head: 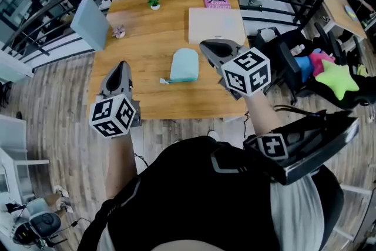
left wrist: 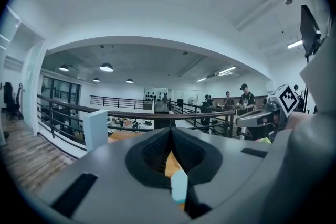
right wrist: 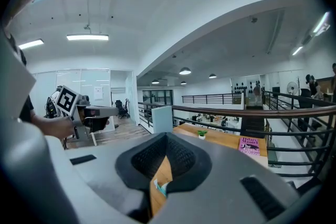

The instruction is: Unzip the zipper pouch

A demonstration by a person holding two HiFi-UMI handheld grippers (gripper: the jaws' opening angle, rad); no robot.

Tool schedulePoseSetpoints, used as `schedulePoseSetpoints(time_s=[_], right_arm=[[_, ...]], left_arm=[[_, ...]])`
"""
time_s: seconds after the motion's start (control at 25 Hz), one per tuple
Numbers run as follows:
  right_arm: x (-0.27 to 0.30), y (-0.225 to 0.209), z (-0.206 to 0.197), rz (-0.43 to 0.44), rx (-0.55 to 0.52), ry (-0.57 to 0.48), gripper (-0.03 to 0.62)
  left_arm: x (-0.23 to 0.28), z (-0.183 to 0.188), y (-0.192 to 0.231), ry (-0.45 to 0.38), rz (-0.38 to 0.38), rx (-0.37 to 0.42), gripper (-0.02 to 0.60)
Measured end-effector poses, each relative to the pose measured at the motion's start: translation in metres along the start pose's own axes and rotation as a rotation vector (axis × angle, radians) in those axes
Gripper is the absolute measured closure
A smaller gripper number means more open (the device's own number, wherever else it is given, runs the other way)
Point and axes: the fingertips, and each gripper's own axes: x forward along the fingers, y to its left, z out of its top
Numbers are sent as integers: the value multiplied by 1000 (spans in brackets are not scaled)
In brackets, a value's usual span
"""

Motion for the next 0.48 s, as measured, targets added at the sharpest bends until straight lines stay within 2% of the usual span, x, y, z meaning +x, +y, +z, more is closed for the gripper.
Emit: schedulePoseSetpoints(time_s=[0.16, 0.48], right_arm=[[0, -4, 1, -9, -4, 0, 585], [5, -9, 4, -18, -7, -14, 585]], left_arm=[[6, 1, -9, 6, -17, 38, 552], [3, -8, -1, 30, 4, 33, 552]])
